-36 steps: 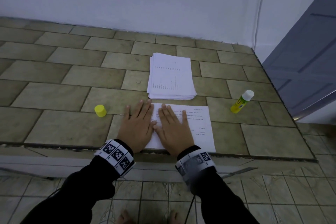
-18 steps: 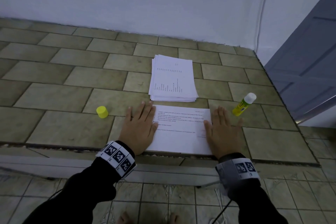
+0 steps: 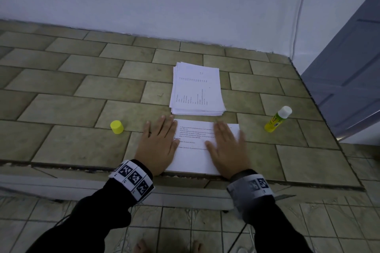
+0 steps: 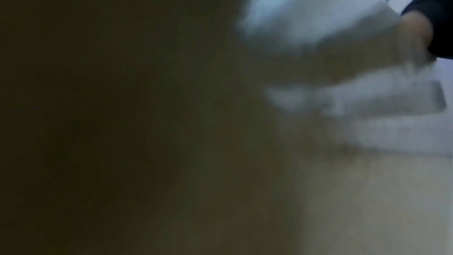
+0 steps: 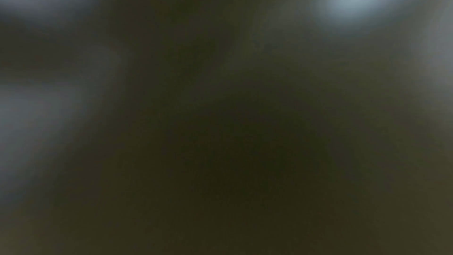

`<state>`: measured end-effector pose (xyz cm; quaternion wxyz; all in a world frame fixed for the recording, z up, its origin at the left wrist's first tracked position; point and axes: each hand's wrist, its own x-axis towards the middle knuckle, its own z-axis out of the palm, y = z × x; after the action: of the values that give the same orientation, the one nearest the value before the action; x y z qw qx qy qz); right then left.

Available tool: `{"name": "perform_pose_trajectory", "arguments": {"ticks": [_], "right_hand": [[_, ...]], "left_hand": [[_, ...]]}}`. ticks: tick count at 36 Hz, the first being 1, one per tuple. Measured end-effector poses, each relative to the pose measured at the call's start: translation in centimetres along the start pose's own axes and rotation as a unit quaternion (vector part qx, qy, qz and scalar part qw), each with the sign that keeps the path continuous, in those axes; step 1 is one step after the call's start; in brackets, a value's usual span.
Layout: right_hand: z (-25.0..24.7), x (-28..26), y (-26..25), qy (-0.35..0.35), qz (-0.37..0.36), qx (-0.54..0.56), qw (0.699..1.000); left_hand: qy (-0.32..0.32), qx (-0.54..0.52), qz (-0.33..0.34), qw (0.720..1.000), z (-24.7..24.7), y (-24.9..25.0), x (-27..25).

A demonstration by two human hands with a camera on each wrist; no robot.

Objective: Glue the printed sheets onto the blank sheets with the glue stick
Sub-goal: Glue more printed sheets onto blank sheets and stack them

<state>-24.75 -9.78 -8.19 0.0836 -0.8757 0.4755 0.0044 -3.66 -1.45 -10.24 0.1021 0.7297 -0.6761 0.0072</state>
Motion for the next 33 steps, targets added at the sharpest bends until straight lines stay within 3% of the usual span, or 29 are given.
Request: {"name": "perform_pose_trajectory", "arguments": {"ticks": [4,8,16,25,29,33], "right_hand": [[-0.6,-0.9,2.5,-0.008,0.053,-0.015,0.998],[-0.8,-0.6,1.3,0.006,0.071,-0.049,0.996],[0.7,-0.2,-2.6,-0.003,-0.042,0.016,0.999],[-0.8,-1.6,3.1,-0.019,0.046,-0.020,0.999],[-2.7,-1.4,3.2,-0.061,0.049,-0.066,0.995],[-6.7,-2.0,2.6,-0.036,0.025,0.005,0.999]], "left_hand": [[-0.005,-0.005,-0.003,1.000,0.0,0.0,-0.1],[-0.010,-0.008,-0.006,1.000,0.0,0.2,0.0],[-0.030,-0.004,-0.010,0.999,-0.2,0.3,0.0],[-0.049,-0.012,-0.016,0.999,-0.3,0.2,0.0],[-0.057,-0.015,-0.017,0.998,-0.4,0.2,0.0],[-0.078,-0.017,-0.016,0.997,-0.4,0.2,0.1]]}}
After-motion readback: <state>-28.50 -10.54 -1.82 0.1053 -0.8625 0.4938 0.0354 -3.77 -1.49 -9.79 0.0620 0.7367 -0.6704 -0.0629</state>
